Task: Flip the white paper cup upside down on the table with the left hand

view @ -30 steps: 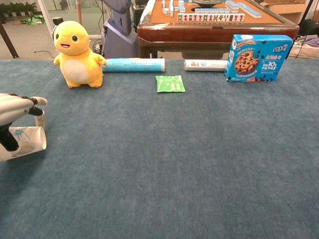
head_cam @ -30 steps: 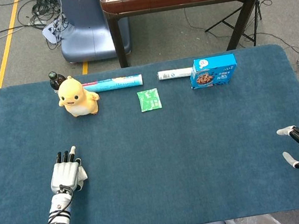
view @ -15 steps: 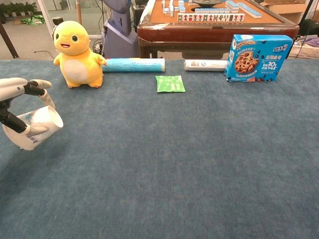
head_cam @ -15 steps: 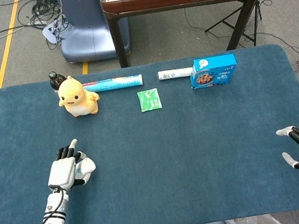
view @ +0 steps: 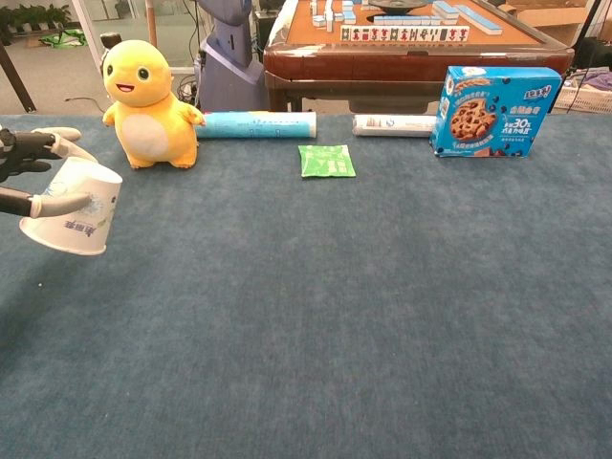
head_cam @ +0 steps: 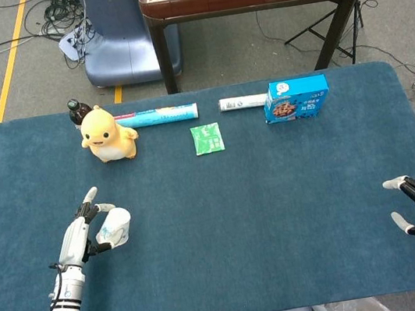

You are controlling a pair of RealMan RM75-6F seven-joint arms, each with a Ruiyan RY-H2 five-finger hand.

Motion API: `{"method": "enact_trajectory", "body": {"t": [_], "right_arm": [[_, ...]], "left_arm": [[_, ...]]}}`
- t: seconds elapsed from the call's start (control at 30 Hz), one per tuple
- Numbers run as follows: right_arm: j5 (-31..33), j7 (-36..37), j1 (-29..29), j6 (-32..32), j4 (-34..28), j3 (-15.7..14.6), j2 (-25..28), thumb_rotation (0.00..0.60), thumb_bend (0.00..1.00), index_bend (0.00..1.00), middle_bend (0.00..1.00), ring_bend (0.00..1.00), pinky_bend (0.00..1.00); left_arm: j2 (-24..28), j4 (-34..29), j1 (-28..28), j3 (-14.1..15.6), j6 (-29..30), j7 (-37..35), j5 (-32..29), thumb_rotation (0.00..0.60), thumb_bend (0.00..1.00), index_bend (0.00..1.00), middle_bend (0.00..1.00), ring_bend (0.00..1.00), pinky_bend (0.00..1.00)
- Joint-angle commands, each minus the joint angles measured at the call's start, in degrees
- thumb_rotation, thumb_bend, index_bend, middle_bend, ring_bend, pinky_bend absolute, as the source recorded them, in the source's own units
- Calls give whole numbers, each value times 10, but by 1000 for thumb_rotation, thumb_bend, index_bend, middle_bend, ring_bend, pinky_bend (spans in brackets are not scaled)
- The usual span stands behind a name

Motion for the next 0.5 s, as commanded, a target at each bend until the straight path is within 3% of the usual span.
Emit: {"method": "enact_trajectory", "body": {"t": [0.03,0.27,0.5], "right_arm": [[0,0,0,0,0,0,0,600,303,321,329,367,458],[0,-1,0,0,0,0,0,600,302,321,329,367,458],[0,-1,0,-1,0,0,0,600,302,321,329,367,458]], "left_arm": [[-24,72,31,10,12,-100,84,600,321,403,0,0,0],[-50,135,47,14,36,-168,127,600,321,401,0,0,0],[-65,178,53,19,28,-189,136,600,321,397,0,0,0]]}}
